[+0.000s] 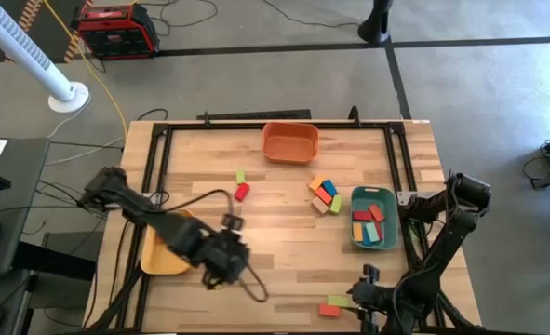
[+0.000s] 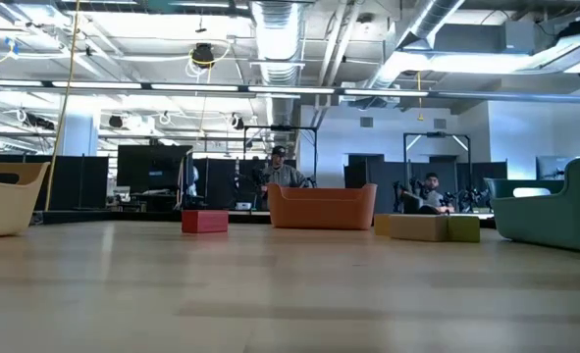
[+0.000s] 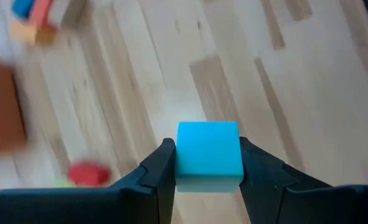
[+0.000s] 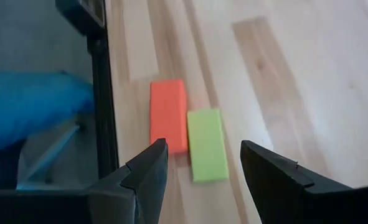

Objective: Sort blocks by size
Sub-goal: Put the small light blue block into the yellow bin

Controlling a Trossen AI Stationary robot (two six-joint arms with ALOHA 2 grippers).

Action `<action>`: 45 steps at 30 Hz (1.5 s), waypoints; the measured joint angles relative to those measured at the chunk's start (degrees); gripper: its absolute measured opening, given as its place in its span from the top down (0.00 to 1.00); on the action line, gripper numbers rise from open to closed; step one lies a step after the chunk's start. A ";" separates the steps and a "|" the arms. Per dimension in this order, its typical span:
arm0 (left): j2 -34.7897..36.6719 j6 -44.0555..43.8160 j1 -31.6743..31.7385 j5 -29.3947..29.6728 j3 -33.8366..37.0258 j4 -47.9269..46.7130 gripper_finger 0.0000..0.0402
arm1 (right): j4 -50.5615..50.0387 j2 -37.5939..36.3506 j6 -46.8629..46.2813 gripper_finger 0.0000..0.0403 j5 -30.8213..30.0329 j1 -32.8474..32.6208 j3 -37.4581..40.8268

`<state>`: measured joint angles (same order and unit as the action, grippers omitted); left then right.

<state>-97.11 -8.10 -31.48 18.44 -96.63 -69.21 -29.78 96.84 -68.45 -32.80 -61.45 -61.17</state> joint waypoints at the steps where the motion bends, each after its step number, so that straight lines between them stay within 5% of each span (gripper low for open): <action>1: 1.08 -3.15 -1.11 0.19 0.23 -1.69 0.67 | -0.11 0.00 0.04 0.43 1.11 0.00 0.00; 11: 6.21 -29.82 -11.31 1.38 10.55 -13.25 0.67 | -2.32 0.00 -0.18 0.43 6.47 -0.02 0.00; 17: 6.32 -41.06 -15.08 -2.86 20.31 -17.35 0.67 | -3.03 0.00 -0.51 0.43 7.31 -0.02 0.00; 26: 13.56 -54.60 -19.26 -6.96 33.38 -15.77 0.67 | -3.34 0.00 -0.52 0.43 7.64 -0.82 0.00; 35: 26.18 -63.75 -20.42 -11.02 49.57 -1.26 0.65 | -4.59 0.73 -1.79 0.43 7.59 -0.79 1.20; 45: 29.76 -67.33 -20.42 -8.85 53.96 -0.15 0.61 | -0.97 6.00 2.46 0.43 7.35 -0.70 1.22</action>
<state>-67.34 -75.43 -51.90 9.59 -42.68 -69.36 -30.75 102.83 -65.98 -25.45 -62.15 -59.94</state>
